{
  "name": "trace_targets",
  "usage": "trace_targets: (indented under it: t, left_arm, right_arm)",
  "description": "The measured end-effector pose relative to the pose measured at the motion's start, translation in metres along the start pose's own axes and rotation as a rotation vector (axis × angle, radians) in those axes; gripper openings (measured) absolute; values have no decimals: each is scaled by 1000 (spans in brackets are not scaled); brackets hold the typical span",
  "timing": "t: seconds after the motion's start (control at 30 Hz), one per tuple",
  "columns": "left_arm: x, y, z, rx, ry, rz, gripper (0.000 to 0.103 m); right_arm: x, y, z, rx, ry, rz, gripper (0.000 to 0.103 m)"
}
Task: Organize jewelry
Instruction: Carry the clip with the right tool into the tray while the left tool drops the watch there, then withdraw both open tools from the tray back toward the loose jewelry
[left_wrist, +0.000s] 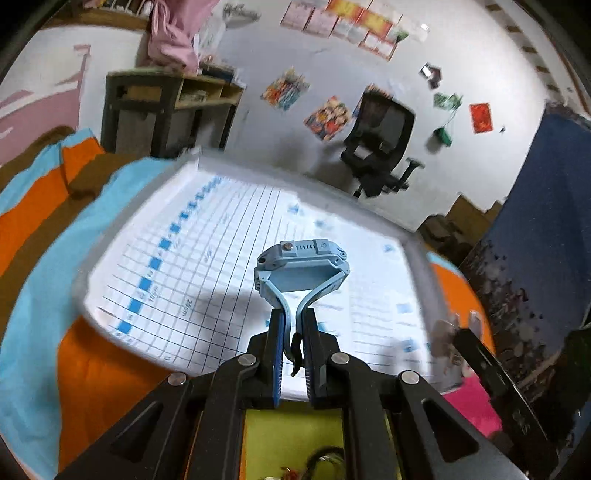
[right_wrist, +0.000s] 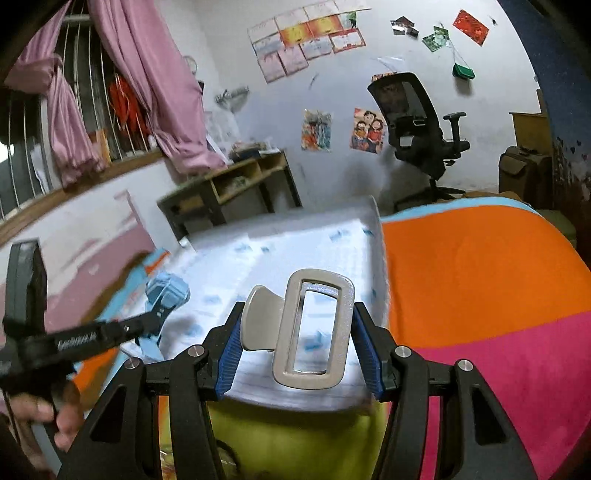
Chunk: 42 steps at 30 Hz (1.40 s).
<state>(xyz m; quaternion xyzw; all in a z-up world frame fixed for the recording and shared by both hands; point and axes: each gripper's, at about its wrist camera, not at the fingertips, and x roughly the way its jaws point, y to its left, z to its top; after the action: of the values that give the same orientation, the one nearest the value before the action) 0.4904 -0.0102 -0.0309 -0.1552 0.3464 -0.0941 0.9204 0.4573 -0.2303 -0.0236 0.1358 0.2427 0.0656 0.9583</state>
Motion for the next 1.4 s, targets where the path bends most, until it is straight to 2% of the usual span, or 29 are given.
trace_targets:
  t: [0.13,0.27,0.3,0.33,0.4,0.47,0.53,0.57,0.63,0.73,0.83,1.03,1.23,1.4]
  left_arm:
    - [22,4,-10,-17,54,12,10]
    - [19,-2,-18,25,16,44,23]
    - [16,-4,-20,32,8,60,25]
    - [14,-6,-21,44,2,78,31]
    - [3,-7,-24,44,-25,108,46]
    - [-13,-4,-26,13,-84,107,78]
    - [-32,0,-25,-4,-157,105,83]
    - [-43,-2,-27,6,-181,111,88]
    - [-61,-9,-31,23,-223,138,94]
    - [-95,-19,-39,50,-327,146,103]
    - [-132,-30,-47,46,-437,176,103]
    - [-196,-43,-54,52,-547,169,103]
    - [-251,-54,-79,88,-598,181,103]
    - [-287,-58,-112,130,-613,212,103]
  right_arm:
    - [7,-7,-4,-8,18,-21,51]
    - [6,-6,-6,-38,36,-20,52]
    - [3,-6,-6,-36,34,-11,57]
    - [2,-8,-6,-26,29,1,63]
    - [-5,-9,-5,-14,6,2,64]
    - [-12,-11,-3,-9,-15,9,64]
    - [-23,-10,0,-14,-54,1,66]
    - [-29,-9,2,-18,-76,-2,68]
    - [-47,-6,7,-34,-140,-4,86]
    - [-80,5,14,-83,-251,-5,101]
    - [-112,16,21,-123,-330,25,102]
    - [-181,41,26,-186,-438,23,102]
    - [-244,54,16,-219,-479,37,102]
    - [-291,59,-13,-225,-493,29,102]
